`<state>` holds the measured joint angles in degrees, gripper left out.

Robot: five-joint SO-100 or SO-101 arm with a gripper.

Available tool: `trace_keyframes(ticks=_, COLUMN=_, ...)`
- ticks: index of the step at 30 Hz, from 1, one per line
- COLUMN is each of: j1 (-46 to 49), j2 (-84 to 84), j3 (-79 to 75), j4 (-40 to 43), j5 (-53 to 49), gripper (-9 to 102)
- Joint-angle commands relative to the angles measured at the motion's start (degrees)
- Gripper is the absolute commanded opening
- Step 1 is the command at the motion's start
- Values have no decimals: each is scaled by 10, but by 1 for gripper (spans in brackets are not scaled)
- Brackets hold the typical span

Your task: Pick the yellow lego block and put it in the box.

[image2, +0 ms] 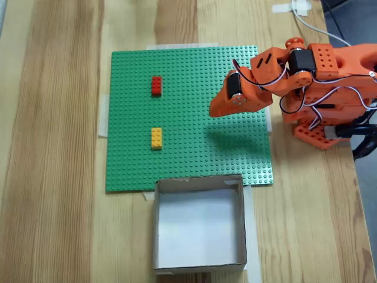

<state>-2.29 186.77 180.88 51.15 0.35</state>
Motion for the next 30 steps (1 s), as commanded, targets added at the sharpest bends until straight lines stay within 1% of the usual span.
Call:
trace_keyframes(ticks=1, j1=4, j2=3, j3=4, j4=-8, j5=-2, gripper=-1)
trace_keyframes(ticks=18, j1=2, j2=-15, j3=-3, j4=-16, j5=-4, gripper=-1)
trace_keyframes(ticks=27, j1=4, j2=-90, j3=-90, j4=2, j5=1, gripper=-1)
trace_keyframes(ticks=30, j1=4, j2=-139, j3=-144, j4=18, j5=-3, gripper=-1)
